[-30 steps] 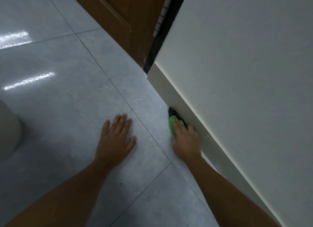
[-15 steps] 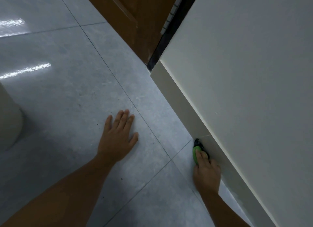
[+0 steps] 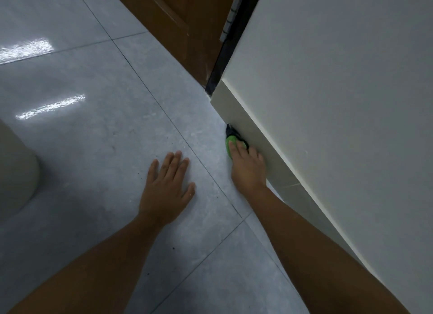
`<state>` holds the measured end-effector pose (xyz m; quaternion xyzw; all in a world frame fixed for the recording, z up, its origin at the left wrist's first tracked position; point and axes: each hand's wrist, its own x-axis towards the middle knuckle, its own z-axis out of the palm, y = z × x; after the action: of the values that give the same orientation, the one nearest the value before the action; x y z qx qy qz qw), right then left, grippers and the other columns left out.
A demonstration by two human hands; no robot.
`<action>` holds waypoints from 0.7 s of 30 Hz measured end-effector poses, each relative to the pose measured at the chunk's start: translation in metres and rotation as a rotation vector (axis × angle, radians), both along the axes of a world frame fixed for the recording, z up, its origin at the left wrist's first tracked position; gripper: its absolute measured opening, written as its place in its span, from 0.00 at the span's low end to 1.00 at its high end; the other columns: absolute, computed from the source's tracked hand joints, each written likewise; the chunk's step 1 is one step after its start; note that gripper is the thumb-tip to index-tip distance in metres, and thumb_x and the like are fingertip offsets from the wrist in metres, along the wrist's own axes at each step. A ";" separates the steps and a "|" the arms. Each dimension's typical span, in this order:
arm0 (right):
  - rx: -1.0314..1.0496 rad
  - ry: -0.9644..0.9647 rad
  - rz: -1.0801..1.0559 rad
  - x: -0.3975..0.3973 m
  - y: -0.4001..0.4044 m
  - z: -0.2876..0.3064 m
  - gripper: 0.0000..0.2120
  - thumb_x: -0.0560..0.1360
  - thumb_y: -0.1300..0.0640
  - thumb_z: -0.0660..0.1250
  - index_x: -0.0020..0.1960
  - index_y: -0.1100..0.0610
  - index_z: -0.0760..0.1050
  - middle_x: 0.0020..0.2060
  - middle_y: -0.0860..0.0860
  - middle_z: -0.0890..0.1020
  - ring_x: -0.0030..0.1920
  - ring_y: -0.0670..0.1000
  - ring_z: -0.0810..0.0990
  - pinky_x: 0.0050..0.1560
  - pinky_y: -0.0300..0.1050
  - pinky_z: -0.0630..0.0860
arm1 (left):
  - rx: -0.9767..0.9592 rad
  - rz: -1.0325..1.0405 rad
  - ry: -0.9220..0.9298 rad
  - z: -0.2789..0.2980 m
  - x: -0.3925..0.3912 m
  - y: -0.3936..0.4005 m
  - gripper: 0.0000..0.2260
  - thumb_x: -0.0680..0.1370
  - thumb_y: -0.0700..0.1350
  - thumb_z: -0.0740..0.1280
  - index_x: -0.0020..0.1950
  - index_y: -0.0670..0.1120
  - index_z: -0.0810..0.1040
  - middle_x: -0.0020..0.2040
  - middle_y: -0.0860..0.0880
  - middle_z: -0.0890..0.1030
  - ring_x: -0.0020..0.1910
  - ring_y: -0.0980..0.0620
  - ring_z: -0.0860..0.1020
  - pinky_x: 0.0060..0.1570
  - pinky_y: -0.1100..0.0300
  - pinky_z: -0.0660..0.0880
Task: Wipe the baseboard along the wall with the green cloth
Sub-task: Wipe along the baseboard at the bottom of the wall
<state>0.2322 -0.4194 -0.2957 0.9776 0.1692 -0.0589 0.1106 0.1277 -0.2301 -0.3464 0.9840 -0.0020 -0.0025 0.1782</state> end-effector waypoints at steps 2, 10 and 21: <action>0.015 -0.030 0.030 -0.007 -0.005 -0.003 0.30 0.74 0.64 0.57 0.75 0.54 0.57 0.72 0.54 0.66 0.61 0.59 0.71 0.60 0.54 0.68 | 0.001 -0.001 0.004 -0.001 0.000 0.001 0.30 0.78 0.60 0.51 0.76 0.44 0.60 0.77 0.44 0.58 0.76 0.47 0.53 0.73 0.43 0.49; -0.087 0.115 -0.154 -0.143 -0.164 0.001 0.29 0.71 0.59 0.50 0.73 0.57 0.64 0.69 0.56 0.71 0.51 0.61 0.76 0.44 0.53 0.72 | -0.016 0.008 -0.007 -0.001 0.000 0.000 0.30 0.78 0.58 0.52 0.75 0.43 0.64 0.75 0.42 0.62 0.75 0.45 0.58 0.72 0.42 0.52; -0.007 0.043 -0.035 -0.024 -0.021 0.004 0.29 0.71 0.59 0.49 0.71 0.59 0.65 0.65 0.57 0.74 0.50 0.61 0.75 0.49 0.53 0.73 | -0.023 0.000 -0.005 -0.001 0.000 0.000 0.30 0.78 0.58 0.53 0.75 0.43 0.63 0.76 0.42 0.62 0.75 0.45 0.58 0.72 0.41 0.54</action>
<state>0.2082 -0.4408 -0.2915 0.9785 0.1544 -0.0826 0.1093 0.1282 -0.2297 -0.3471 0.9819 -0.0022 0.0000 0.1895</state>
